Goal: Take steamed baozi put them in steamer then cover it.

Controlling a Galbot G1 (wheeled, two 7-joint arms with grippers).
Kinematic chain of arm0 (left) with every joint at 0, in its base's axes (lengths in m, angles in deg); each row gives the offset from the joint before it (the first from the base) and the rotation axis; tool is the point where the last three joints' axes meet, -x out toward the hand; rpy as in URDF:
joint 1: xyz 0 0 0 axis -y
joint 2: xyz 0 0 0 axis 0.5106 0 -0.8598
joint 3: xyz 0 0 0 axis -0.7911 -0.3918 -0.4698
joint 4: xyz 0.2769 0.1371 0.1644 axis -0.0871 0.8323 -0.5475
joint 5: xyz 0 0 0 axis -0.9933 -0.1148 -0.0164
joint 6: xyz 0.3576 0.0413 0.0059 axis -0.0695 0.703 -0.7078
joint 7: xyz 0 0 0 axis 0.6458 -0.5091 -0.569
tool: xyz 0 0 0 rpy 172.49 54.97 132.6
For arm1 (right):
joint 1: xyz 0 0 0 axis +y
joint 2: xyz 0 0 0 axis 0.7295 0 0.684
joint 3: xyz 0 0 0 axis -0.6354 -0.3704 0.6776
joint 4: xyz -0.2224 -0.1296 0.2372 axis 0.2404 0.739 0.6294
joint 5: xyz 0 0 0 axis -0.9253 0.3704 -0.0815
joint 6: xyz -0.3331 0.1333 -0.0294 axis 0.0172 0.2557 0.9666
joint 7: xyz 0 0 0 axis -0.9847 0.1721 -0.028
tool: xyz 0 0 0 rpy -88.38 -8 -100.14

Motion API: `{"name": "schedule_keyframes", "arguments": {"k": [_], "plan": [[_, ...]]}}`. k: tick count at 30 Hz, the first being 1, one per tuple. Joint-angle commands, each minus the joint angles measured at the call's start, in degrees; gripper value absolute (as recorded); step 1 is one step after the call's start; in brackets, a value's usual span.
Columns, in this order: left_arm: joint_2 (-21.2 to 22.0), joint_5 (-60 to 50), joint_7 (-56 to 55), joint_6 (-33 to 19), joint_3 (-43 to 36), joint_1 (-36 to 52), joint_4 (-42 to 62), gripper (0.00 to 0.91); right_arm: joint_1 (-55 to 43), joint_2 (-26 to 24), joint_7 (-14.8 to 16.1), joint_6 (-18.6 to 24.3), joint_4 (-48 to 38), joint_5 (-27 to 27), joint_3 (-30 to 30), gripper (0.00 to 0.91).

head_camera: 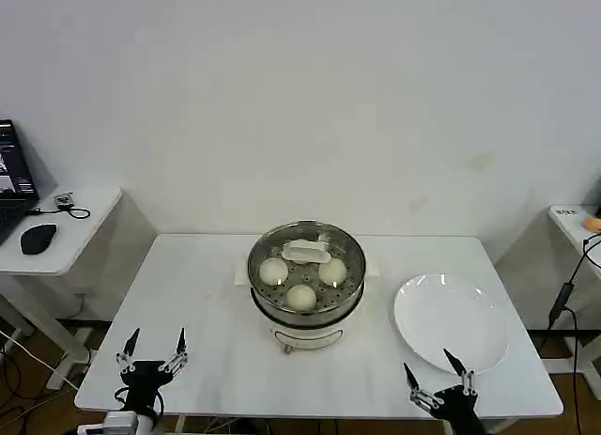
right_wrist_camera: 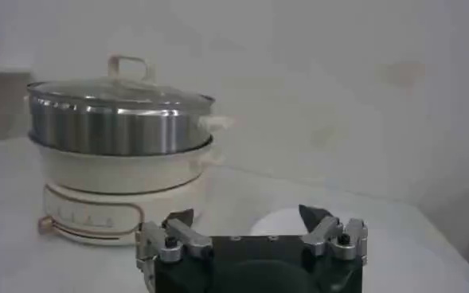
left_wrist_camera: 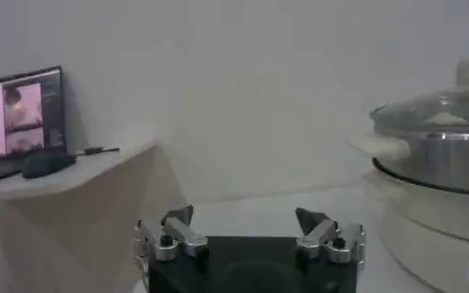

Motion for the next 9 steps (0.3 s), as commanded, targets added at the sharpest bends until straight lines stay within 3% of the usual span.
{"name": "schedule_keyframes", "arguments": {"k": [1,9], "plan": [[-0.18,1.38,1.17,-0.26,0.59,-0.44,1.02,0.907,0.27,-0.72,-1.23,-2.74,0.7,0.38,-1.29,0.907],[-0.24,0.75,2.78,1.19,0.68,-0.47,0.83,0.907,0.28,-2.02,-1.63,-4.6,1.57,1.02,-2.81,0.907]]}}
